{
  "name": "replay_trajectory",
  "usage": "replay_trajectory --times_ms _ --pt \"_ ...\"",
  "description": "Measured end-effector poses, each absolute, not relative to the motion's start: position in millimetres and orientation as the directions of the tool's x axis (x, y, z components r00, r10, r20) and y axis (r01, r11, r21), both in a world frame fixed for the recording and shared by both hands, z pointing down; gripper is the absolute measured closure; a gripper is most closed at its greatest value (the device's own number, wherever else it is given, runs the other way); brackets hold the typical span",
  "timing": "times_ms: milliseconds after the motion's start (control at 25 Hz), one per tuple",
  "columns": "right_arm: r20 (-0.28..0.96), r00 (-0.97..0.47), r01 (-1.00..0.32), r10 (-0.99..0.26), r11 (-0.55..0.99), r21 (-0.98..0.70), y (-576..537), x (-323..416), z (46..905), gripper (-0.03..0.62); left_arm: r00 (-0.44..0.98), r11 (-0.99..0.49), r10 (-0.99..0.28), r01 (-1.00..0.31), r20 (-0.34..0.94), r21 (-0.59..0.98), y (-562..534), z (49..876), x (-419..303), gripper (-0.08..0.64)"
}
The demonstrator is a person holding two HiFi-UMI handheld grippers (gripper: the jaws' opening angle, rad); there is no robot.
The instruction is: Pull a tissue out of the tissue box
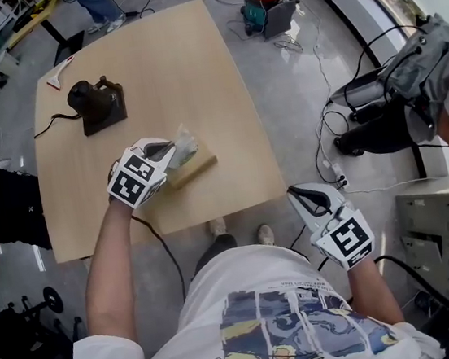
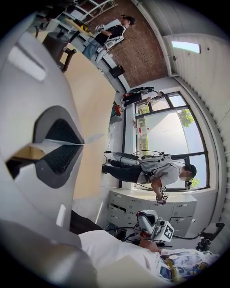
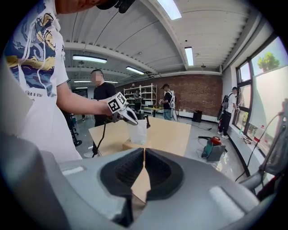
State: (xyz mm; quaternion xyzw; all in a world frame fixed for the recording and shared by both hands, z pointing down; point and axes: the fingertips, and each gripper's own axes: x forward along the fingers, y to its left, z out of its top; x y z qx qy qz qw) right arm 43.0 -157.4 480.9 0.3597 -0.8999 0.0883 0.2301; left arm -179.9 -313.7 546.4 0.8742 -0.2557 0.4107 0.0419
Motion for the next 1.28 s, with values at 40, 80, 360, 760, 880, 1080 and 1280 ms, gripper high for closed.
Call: replay_trajectory --times_ms 40,80,360,760,880,1080,1280 --pt "0.470 -0.641 -0.683 -0.607 0.730 0.012 -156.9 44.0 481.6 0.580 0.529 -0.864 -0.419 -0.483 0.738 -0.143 -312.7 542.9 -180.6 0.552" --pt "0.465 -0.646 -0.678 -0.606 0.735 0.016 -156.2 44.5 481.9 0.580 0.526 -0.861 -0.425 -0.486 0.737 -0.150 -311.7 539.1 -181.4 0.552" --pt "0.460 -0.668 -0.651 -0.586 0.759 0.022 -150.1 55.9 481.8 0.580 0.520 -0.845 -0.476 -0.495 0.709 -0.204 -297.0 502.3 -177.0 0.552" --pt "0.448 -0.710 -0.597 -0.543 0.802 0.025 -153.1 49.2 476.2 0.580 0.560 -0.833 -0.520 -0.499 0.646 -0.238 -254.6 439.9 -165.2 0.552" --pt "0.444 -0.720 -0.583 -0.534 0.812 0.032 -155.6 48.3 473.1 0.580 0.579 -0.826 -0.538 -0.509 0.613 -0.243 -238.4 419.4 -159.3 0.552" --pt "0.442 -0.743 -0.546 -0.502 0.837 0.034 -160.8 47.7 474.4 0.580 0.592 -0.816 -0.560 -0.517 0.579 -0.260 -214.0 398.4 -147.6 0.552" --pt "0.439 -0.773 -0.490 -0.457 0.871 0.044 -153.2 48.5 478.2 0.580 0.589 -0.804 -0.578 -0.529 0.564 -0.272 -176.2 392.6 -130.6 0.552"
